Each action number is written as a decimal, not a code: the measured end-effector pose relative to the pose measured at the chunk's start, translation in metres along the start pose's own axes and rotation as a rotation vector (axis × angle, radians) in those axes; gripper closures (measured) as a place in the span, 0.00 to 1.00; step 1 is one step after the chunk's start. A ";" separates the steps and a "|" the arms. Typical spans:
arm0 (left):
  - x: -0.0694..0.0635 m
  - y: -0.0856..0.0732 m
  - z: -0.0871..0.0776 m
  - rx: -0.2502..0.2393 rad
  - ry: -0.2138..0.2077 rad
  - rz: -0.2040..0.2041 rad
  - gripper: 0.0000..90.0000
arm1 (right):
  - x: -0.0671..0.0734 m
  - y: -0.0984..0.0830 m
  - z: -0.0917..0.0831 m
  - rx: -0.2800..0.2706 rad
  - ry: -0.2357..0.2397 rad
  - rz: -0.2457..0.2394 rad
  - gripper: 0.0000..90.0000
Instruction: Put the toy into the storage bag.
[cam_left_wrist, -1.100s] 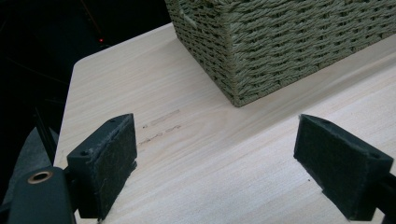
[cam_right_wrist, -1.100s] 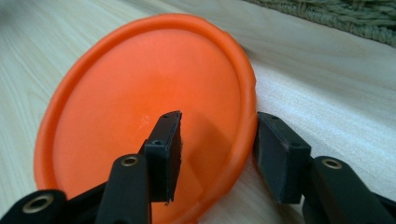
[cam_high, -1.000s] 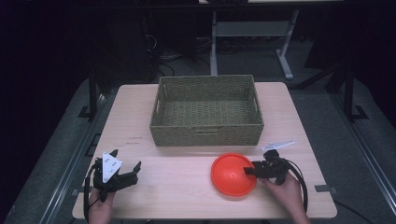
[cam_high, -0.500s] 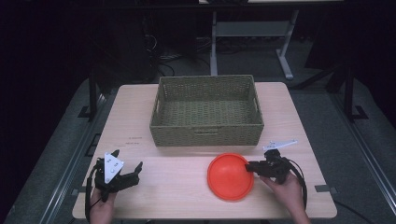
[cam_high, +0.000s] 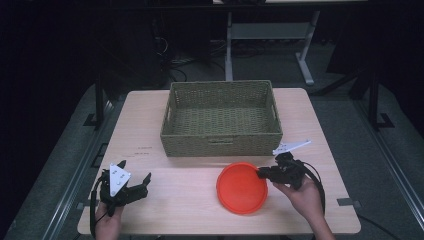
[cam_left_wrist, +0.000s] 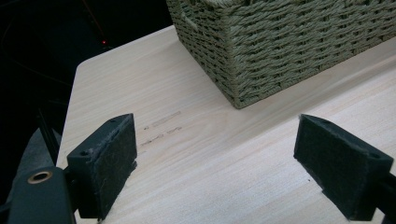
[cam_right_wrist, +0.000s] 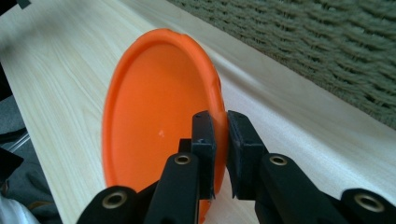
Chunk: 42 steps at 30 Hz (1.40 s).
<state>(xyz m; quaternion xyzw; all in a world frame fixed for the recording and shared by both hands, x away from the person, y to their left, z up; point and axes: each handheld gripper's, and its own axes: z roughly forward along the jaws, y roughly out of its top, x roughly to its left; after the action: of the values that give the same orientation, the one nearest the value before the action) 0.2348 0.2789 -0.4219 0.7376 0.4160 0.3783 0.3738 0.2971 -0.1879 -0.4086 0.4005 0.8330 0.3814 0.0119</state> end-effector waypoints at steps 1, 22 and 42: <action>0.000 0.000 0.000 -0.001 -0.001 -0.001 0.14 | 0.002 0.003 -0.004 0.002 -0.008 0.003 0.91; 0.000 0.000 0.000 0.005 -0.002 0.003 0.14 | 0.021 0.047 -0.039 -0.049 0.012 -0.068 0.91; 0.002 -0.001 -0.001 0.009 0.002 0.004 0.14 | 0.017 0.083 -0.064 -0.066 -0.018 -0.065 0.91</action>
<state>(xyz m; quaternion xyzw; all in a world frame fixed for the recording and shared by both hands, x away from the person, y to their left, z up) 0.2345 0.2815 -0.4219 0.7396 0.4168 0.3779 0.3693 0.3188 -0.1841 -0.3049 0.3762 0.8324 0.4043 0.0449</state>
